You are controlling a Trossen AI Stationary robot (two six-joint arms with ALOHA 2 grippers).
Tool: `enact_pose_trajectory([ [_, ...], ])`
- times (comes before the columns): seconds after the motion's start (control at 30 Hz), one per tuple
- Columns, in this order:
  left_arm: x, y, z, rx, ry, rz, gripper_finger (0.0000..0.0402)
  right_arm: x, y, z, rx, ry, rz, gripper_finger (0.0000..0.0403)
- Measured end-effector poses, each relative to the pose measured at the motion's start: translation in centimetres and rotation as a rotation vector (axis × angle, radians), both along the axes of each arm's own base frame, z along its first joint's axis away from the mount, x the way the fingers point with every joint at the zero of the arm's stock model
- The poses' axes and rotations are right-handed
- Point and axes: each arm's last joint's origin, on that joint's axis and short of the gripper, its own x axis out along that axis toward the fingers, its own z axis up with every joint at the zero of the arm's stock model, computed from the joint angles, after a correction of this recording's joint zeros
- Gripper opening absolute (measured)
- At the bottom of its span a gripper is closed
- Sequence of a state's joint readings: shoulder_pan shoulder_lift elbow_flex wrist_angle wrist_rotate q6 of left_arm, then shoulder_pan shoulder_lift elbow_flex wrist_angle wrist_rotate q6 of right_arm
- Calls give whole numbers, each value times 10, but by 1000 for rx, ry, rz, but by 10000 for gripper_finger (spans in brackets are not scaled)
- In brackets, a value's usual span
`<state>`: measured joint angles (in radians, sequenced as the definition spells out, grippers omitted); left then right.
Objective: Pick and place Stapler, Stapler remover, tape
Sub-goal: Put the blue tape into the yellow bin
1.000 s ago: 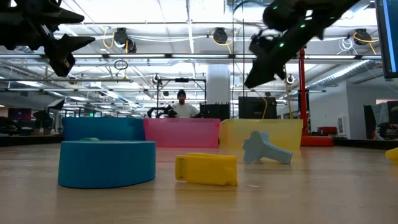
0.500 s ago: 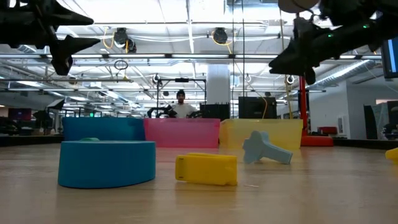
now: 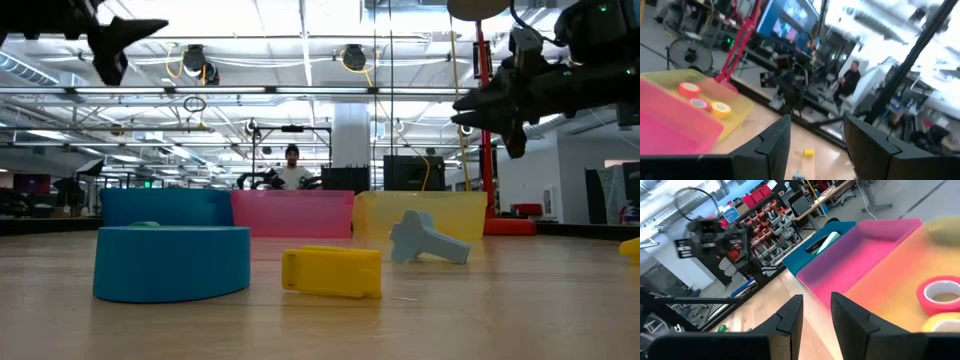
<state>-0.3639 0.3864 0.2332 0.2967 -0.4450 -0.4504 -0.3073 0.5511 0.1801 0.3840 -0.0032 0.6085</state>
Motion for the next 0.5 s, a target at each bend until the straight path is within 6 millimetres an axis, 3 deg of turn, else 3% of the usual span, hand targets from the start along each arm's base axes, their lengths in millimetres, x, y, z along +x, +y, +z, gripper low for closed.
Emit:
enact_pose_trajectory([
  [0.3,41,-30,42,-1,308,-83,186,-5,2,-1,-55,-34,1,91],
  [0.5,65,-57,56,-41,467,-169,186,-11,4,10,-127,-120,13,91],
])
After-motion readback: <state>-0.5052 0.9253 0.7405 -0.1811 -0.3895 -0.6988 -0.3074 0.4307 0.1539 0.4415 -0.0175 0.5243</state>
